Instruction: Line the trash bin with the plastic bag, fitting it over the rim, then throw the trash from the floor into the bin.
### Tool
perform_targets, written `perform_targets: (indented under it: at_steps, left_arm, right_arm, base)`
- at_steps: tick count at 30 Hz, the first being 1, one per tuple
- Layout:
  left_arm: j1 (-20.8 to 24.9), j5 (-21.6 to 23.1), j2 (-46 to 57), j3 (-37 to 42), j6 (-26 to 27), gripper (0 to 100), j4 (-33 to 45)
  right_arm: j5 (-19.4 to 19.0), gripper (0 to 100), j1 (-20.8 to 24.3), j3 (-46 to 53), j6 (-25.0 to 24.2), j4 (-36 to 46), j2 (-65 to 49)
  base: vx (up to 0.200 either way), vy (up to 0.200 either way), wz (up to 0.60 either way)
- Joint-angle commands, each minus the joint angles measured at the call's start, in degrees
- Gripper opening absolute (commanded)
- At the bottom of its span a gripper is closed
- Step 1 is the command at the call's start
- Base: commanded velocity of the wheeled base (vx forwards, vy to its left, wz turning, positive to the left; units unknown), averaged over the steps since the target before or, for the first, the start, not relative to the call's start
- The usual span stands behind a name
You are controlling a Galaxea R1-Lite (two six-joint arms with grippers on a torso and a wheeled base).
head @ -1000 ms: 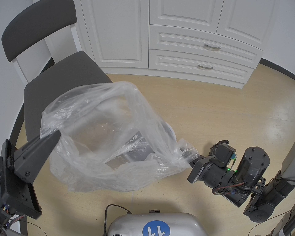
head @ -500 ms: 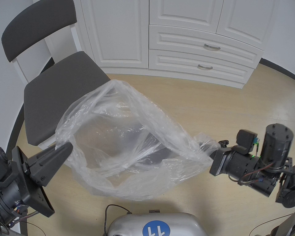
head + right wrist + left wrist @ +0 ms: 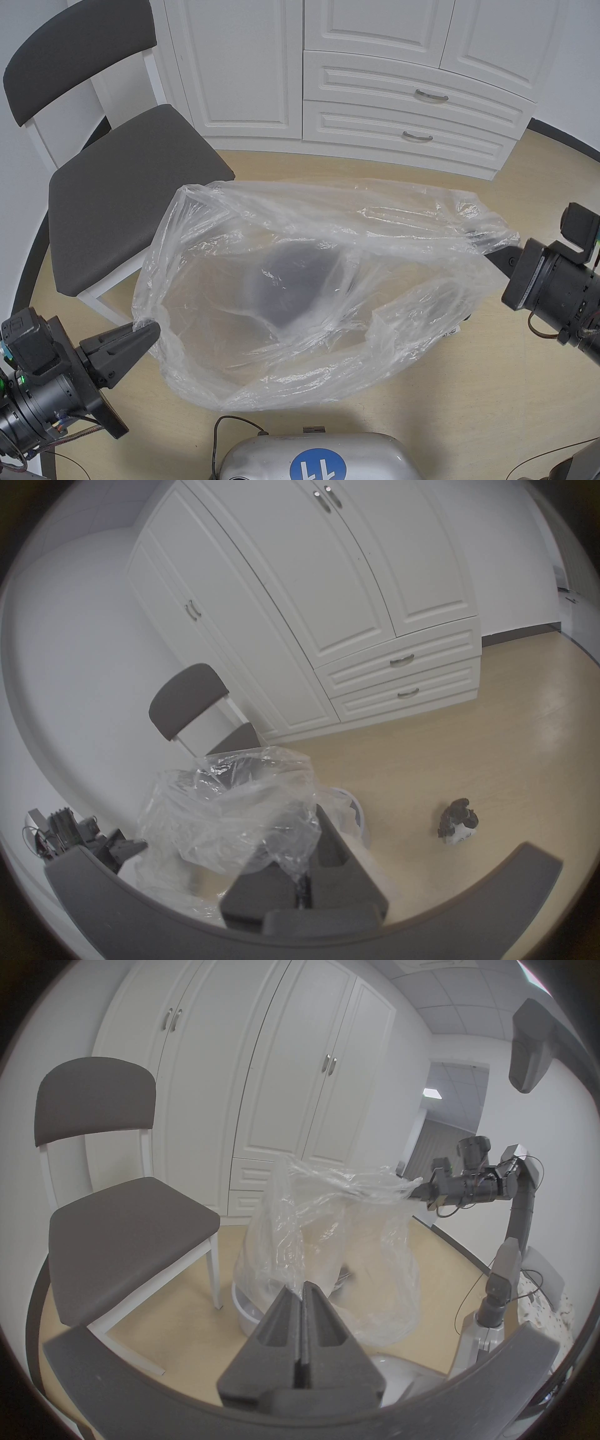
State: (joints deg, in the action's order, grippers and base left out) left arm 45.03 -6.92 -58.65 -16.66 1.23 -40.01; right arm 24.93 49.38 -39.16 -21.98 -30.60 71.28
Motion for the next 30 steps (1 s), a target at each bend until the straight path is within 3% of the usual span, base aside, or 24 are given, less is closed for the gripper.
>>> perform_targets:
  at_steps: [1,9,12,17,23,30]
  left_arm:
    - [-1.79,0.07,-0.24,-0.39,0.0,0,1.6]
    - [-6.1,-0.02,-2.44,-0.65,0.18,0,3.36]
    - [-10.32,0.95,-3.4,-0.56,0.7,0,3.36]
    - [-15.94,7.36,-3.58,-0.91,0.79,0,3.1]
    - [-25.08,17.21,-5.42,-1.97,0.7,0,3.01]
    - [-31.23,20.11,-8.24,-3.37,0.79,0,2.92]
  right_arm:
    - [0.29,0,0.45,-0.39,0.09,0.01,-0.97]
    - [0.29,0,-0.25,2.24,3.26,0.1,-1.05]
    - [-0.41,0,-1.04,4.7,6.16,0.01,-1.93]
    - [-0.5,0,-2.45,7.25,9.67,0.01,-1.84]
    - [-0.58,0,-2.45,8.13,10.11,0.01,-1.84]
    - [-0.5,0,-2.98,10.77,14.07,0.01,-2.37]
  base:
    - [0.0,0.0,0.0]
    - [0.0,0.0,0.0]
    - [0.0,0.0,0.0]
    - [0.0,0.0,0.0]
    - [0.0,0.0,0.0]
    - [0.0,0.0,0.0]
